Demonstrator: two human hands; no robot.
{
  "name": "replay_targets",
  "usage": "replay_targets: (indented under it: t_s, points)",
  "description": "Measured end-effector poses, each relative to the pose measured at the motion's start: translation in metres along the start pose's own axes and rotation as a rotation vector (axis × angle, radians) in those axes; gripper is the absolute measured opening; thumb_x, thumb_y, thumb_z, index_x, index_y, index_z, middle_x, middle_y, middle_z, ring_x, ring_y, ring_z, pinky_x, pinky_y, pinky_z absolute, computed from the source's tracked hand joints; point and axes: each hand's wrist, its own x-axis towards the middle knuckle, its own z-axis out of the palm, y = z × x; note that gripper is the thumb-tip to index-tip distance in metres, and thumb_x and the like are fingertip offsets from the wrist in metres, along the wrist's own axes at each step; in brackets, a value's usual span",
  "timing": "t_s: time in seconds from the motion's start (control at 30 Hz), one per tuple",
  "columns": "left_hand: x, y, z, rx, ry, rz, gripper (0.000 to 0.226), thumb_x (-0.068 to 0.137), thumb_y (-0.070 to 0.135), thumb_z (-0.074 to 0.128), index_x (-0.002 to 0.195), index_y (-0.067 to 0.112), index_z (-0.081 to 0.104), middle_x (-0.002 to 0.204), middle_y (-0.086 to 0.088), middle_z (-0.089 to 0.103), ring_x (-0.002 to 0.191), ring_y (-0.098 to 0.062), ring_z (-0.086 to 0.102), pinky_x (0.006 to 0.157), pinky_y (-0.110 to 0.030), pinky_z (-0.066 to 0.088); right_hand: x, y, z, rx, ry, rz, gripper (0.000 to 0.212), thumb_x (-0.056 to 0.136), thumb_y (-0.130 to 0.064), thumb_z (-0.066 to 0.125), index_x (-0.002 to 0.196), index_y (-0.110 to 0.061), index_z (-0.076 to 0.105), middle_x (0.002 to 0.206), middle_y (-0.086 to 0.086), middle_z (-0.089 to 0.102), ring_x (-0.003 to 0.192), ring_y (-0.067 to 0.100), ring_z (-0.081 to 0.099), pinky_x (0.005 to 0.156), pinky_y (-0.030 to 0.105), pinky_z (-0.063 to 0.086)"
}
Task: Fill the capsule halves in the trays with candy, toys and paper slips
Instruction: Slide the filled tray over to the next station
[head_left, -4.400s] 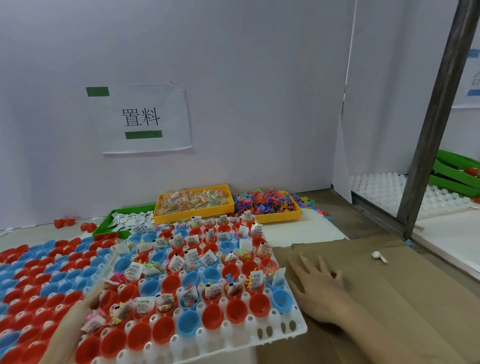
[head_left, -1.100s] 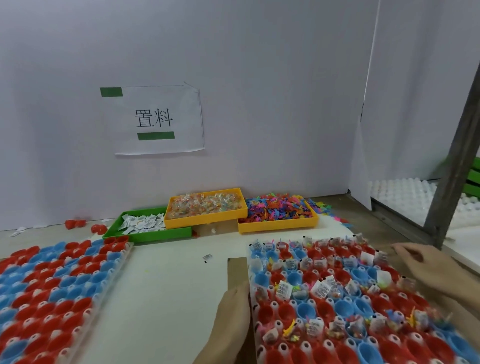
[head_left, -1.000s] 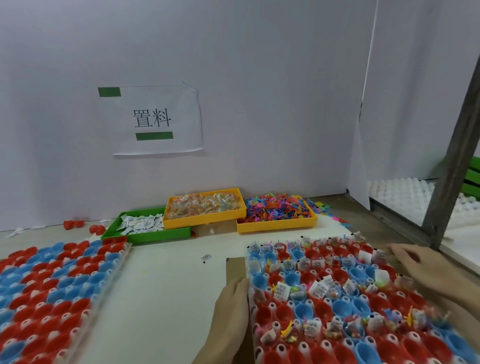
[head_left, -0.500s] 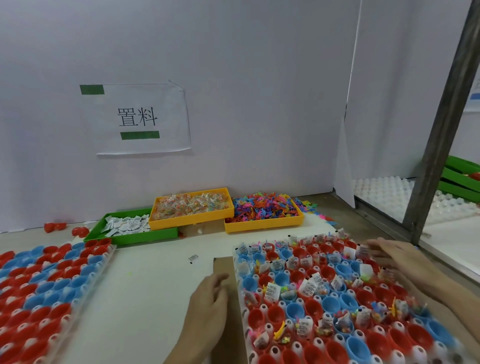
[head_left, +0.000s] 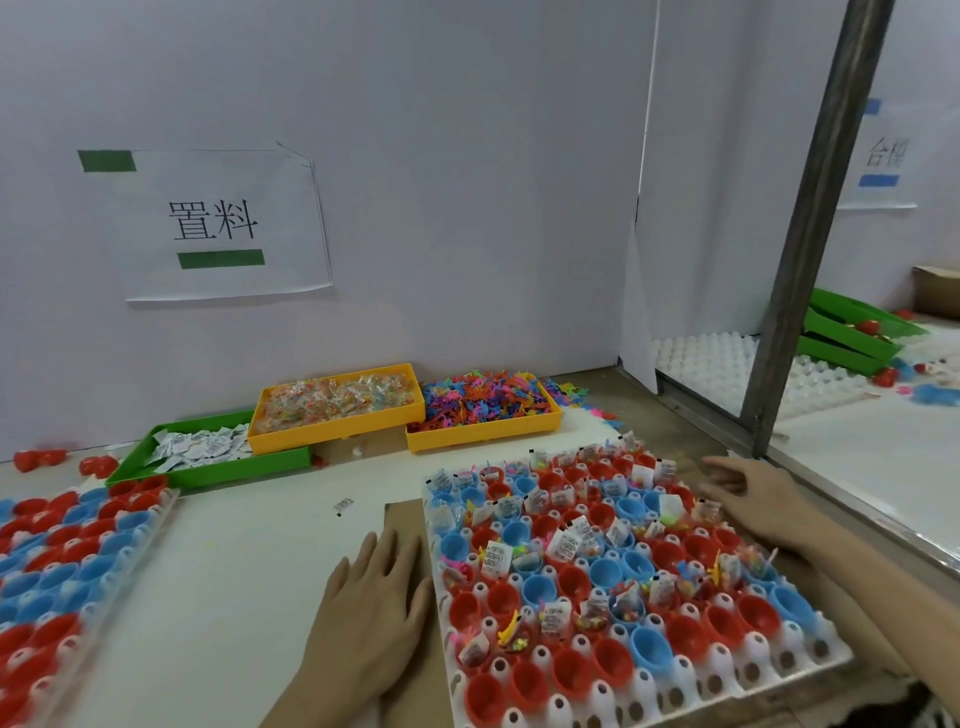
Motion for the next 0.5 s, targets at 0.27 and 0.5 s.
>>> replay_targets:
  t_s: [0.27, 0.5]
  points:
    - [-0.004, 0.004, -0.002, -0.051, -0.017, -0.014, 0.057, 0.101, 0.058, 0.012, 0.155, 0.040, 0.003, 0.166, -0.003, 0.002, 0.153, -0.022, -0.003, 0.123, -0.040, 0.005, 0.007, -0.004, -0.001, -0.027, -0.001, 0.092, 0.051, 0.086, -0.030, 0.077, 0.130, -0.007, 0.062, 0.123, 0.010, 0.068, 0.099, 0.017, 0.061, 0.086, 0.025, 0.045]
    - [-0.001, 0.017, 0.002, -0.090, 0.042, 0.096, 0.046, 0.101, 0.055, 0.018, 0.144, 0.040, 0.022, 0.150, 0.005, 0.026, 0.146, -0.014, 0.016, 0.116, -0.038, 0.016, 0.004, 0.006, -0.015, -0.061, 0.031, 0.117, 0.043, 0.087, -0.023, 0.077, 0.125, -0.007, 0.065, 0.124, 0.013, 0.066, 0.097, 0.015, 0.055, 0.084, 0.026, 0.043]
